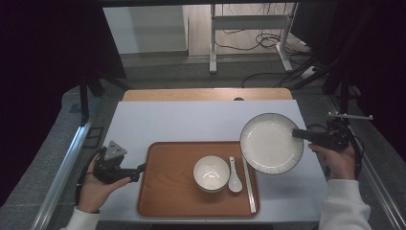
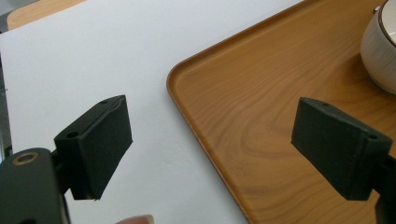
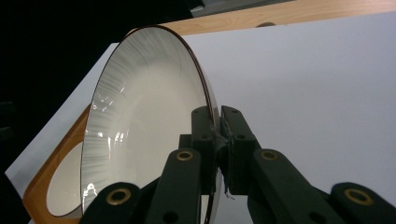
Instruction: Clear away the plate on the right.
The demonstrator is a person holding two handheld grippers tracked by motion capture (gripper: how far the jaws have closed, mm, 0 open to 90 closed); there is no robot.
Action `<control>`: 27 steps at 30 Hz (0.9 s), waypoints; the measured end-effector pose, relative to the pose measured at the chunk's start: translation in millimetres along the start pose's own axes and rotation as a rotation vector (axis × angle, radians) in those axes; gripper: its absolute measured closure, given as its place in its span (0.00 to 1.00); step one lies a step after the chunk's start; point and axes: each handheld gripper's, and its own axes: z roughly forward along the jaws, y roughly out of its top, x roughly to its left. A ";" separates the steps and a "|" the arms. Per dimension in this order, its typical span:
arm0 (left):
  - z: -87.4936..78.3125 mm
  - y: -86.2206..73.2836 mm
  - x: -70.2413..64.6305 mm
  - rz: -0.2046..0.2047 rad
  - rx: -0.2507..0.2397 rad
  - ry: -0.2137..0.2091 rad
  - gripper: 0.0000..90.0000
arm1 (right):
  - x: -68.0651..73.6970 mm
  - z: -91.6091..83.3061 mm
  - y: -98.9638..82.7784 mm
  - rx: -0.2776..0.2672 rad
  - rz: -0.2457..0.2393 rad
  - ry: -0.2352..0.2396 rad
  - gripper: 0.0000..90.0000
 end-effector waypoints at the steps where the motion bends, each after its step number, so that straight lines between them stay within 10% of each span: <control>1: 0.2 -0.1 0.2 0.000 0.001 0.000 0.13 | 3.1 1.6 2.2 0.002 -0.004 0.001 0.95; 27: 6.1 3.7 -3.4 -0.027 -0.015 -0.029 0.13 | 63.9 73.1 33.9 0.071 -0.099 0.102 0.95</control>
